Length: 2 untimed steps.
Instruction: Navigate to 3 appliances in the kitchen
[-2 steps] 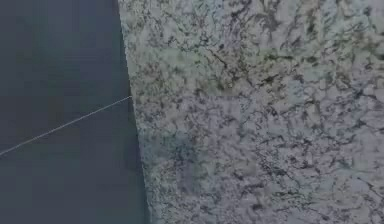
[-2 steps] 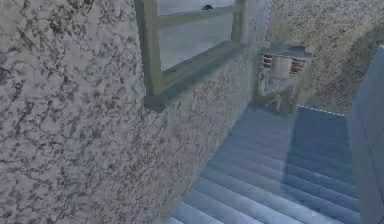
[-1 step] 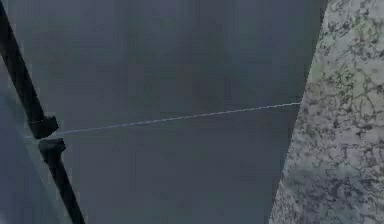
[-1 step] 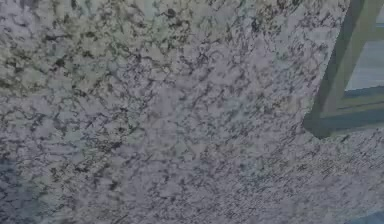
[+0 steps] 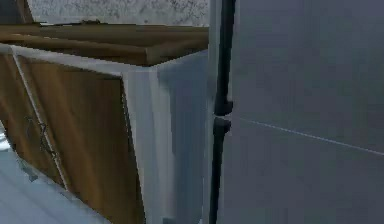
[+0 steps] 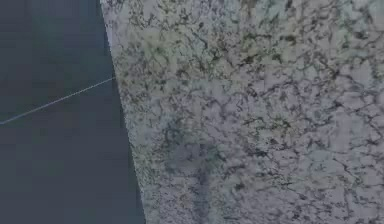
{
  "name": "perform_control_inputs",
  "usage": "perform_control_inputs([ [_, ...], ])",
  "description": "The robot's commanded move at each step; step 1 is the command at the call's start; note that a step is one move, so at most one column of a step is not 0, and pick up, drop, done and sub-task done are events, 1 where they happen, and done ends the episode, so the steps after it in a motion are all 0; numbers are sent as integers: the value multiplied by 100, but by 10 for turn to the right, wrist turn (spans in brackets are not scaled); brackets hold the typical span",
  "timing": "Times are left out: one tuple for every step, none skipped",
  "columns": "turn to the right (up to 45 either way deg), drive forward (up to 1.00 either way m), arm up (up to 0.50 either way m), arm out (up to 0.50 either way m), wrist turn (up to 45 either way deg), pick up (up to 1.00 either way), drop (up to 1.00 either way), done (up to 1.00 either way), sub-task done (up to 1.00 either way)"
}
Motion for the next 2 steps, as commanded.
perform_control_inputs([
  [-450,0,0,0,0,0,0,0,0],
  [-360,0,0,0,0,0,0,0,0],
])
